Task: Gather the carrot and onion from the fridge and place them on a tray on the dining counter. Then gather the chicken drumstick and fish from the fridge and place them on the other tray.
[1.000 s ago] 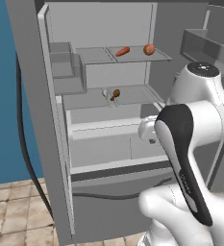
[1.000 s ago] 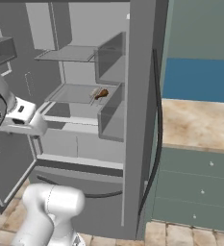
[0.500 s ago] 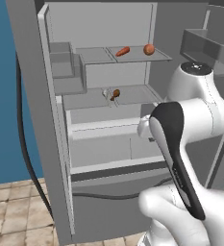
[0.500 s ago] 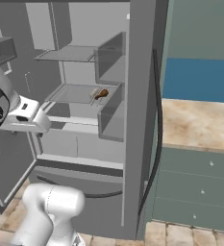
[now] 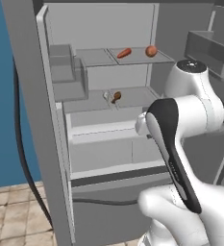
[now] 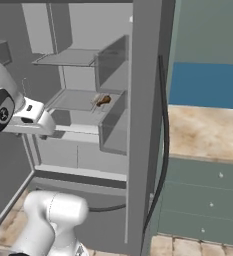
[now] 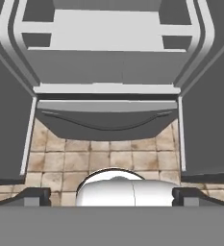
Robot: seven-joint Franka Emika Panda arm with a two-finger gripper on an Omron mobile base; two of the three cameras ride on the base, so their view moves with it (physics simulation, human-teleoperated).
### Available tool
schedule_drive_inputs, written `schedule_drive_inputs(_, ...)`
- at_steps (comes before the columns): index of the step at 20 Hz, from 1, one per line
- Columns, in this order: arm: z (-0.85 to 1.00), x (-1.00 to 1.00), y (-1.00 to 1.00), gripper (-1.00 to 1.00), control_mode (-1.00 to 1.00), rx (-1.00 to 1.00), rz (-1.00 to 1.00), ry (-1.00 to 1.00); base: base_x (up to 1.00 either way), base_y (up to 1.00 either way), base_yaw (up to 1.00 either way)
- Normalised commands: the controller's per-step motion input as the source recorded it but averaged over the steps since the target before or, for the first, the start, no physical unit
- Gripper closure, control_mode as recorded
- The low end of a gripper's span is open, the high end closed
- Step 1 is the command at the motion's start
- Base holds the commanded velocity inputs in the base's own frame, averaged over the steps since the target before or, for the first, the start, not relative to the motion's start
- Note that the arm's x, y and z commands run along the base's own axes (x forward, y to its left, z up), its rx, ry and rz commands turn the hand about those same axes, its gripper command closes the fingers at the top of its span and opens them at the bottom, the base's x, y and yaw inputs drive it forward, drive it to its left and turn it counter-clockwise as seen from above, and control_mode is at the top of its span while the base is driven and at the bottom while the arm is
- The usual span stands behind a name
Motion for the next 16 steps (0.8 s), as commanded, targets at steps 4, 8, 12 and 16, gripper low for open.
schedule_drive_inputs(4,0.00,0.00,0.00,-1.00,1.00,0.00,0.00,0.00,0.37,0.39,-0.10)
schedule_drive_inputs(8,0.00,0.00,0.00,-1.00,1.00,0.00,0.00,0.00,0.41,0.63,-0.18)
schedule_drive_inputs(12,0.00,0.00,0.00,-1.00,1.00,0.00,0.00,0.00,0.50,0.18,-0.08)
schedule_drive_inputs(16,0.00,0.00,0.00,-1.00,1.00,0.00,0.00,0.00,0.49,0.00,-0.01)
